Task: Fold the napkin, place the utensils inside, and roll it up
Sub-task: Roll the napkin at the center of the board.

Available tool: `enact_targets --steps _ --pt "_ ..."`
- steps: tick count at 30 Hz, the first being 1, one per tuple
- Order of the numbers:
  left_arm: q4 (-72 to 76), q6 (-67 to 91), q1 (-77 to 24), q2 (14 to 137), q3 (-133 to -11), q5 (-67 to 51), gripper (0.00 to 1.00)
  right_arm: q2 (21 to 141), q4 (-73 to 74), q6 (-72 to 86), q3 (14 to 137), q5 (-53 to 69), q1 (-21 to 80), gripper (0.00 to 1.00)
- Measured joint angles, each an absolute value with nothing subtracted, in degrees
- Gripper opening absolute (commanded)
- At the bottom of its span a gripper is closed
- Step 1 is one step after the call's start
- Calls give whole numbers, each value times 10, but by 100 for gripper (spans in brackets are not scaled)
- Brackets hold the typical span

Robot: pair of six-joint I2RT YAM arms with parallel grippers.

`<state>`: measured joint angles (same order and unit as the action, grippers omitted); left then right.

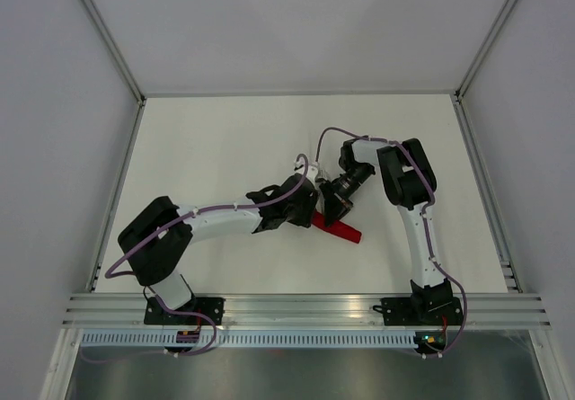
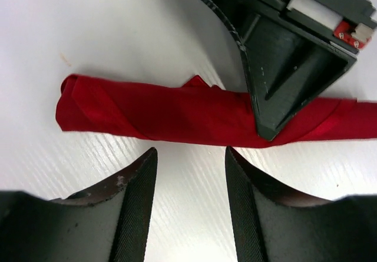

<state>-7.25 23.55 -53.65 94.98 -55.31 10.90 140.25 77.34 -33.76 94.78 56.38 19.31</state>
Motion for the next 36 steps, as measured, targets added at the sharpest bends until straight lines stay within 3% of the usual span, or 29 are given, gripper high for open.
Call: enact_targets --steps 10,26,32,36 --pt "-109 345 -519 990 -596 169 57 1340 547 -147 834 644 189 23" --pt "-124 368 -437 1084 -681 139 55 1295 178 177 731 678 187 25" --pt "-144 359 -422 1136 -739 127 54 1289 113 226 731 662 186 45" --pt "-152 350 -408 1152 -762 125 54 1269 107 228 731 636 186 53"
